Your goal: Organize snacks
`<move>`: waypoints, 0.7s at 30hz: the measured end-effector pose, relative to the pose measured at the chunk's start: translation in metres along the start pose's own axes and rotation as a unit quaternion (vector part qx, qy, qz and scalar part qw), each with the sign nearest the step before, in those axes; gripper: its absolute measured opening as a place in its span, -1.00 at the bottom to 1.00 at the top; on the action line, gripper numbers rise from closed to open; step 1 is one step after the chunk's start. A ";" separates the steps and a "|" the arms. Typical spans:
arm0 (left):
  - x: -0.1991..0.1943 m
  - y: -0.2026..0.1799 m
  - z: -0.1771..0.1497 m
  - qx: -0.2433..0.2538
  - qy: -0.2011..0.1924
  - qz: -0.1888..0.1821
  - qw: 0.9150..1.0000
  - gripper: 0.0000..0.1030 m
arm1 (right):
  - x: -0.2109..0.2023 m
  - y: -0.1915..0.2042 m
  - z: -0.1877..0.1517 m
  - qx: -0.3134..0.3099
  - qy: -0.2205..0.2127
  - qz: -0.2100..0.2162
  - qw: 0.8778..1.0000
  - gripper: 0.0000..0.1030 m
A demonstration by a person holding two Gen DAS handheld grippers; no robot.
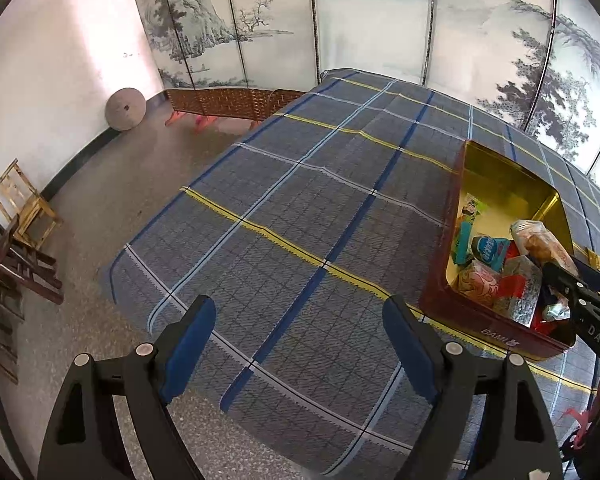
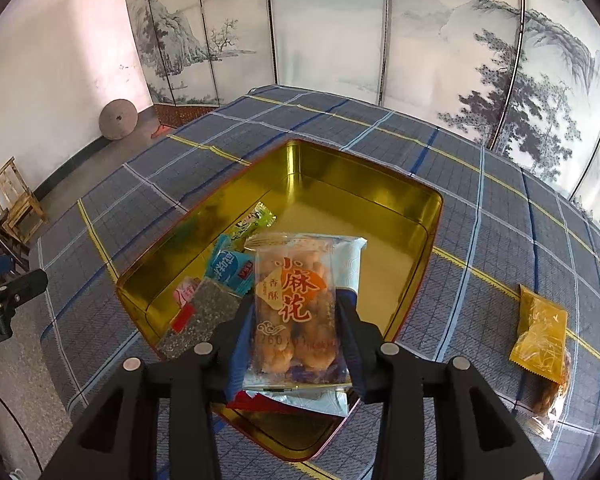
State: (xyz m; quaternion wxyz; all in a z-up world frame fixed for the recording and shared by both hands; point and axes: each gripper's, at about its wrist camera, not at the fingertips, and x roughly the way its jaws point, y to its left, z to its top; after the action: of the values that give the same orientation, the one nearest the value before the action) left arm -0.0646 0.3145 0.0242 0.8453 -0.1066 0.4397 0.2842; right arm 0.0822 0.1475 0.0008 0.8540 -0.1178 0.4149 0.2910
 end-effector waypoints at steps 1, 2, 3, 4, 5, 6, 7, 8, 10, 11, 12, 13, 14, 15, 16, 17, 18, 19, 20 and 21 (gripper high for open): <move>0.000 0.000 0.000 0.000 0.000 0.000 1.000 0.61 | -0.001 0.000 -0.001 0.000 -0.001 0.001 1.000 -0.09; 0.000 0.000 0.000 0.000 0.000 -0.001 1.000 0.61 | 0.000 0.000 -0.001 0.000 -0.001 0.001 1.000 0.00; 0.000 0.000 0.000 0.000 0.001 0.000 1.000 0.61 | 0.000 0.000 -0.001 0.000 0.000 0.000 1.000 0.03; 0.000 -0.001 0.000 0.000 0.001 0.000 1.000 0.61 | 0.000 0.000 -0.002 -0.001 0.001 -0.001 1.000 0.05; 0.000 0.000 0.000 0.000 0.001 -0.001 1.000 0.61 | -0.001 0.000 -0.002 -0.002 0.000 -0.002 1.000 0.07; -0.001 -0.001 0.000 0.001 0.001 -0.001 1.000 0.61 | -0.001 0.000 -0.003 -0.004 0.000 -0.002 1.000 0.09; -0.001 -0.002 -0.001 0.001 0.001 -0.001 1.000 0.61 | -0.002 0.001 -0.004 -0.005 -0.001 -0.002 1.000 0.15; -0.002 -0.003 -0.001 0.002 0.001 0.000 1.000 0.61 | -0.004 0.001 -0.005 -0.006 -0.002 0.000 1.000 0.18; -0.002 -0.005 -0.002 0.004 0.001 0.000 1.000 0.61 | -0.007 0.001 -0.005 -0.007 -0.004 0.001 1.000 0.19; -0.003 -0.007 -0.003 0.005 0.001 0.000 1.000 0.61 | -0.008 0.000 -0.005 -0.006 -0.006 0.003 1.000 0.21; -0.003 -0.008 -0.003 0.006 0.001 -0.001 1.000 0.61 | -0.010 0.000 -0.005 -0.006 -0.007 0.005 1.000 0.23; -0.003 -0.010 -0.002 0.007 0.001 -0.001 1.000 0.61 | -0.011 -0.001 -0.004 -0.007 -0.009 0.006 1.000 0.27; -0.004 -0.012 -0.003 0.008 0.000 -0.001 1.000 0.61 | -0.013 -0.001 -0.004 -0.007 -0.011 0.003 1.000 0.35; -0.005 -0.014 -0.003 0.010 -0.001 -0.002 1.000 0.61 | -0.014 -0.001 -0.005 -0.006 -0.012 0.006 1.000 0.36; -0.006 -0.016 -0.003 0.011 -0.001 -0.002 1.000 0.61 | -0.017 -0.002 -0.005 -0.006 -0.014 0.011 1.000 0.36; -0.007 -0.018 -0.003 0.013 -0.002 -0.002 1.000 0.61 | -0.019 -0.003 -0.005 -0.004 -0.016 0.012 1.000 0.37; -0.008 -0.020 -0.003 0.014 -0.002 -0.002 1.000 0.61 | -0.022 -0.004 -0.006 -0.002 -0.019 0.011 1.000 0.37; -0.008 -0.022 -0.003 0.017 -0.002 -0.003 1.000 0.61 | -0.025 -0.005 -0.006 -0.001 -0.022 0.013 1.000 0.37; -0.009 -0.024 -0.003 0.019 -0.002 -0.004 1.000 0.61 | -0.027 -0.007 -0.007 0.000 -0.024 0.014 1.000 0.37; -0.010 -0.027 -0.003 0.021 -0.003 -0.005 1.000 0.61 | -0.029 -0.009 -0.007 0.001 -0.026 0.013 1.000 0.37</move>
State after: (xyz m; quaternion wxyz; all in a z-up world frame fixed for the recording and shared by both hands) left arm -0.0557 0.2873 0.0284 0.8499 -0.0903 0.4426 0.2713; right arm 0.0689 0.1255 0.0186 0.8606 -0.1036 0.3947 0.3046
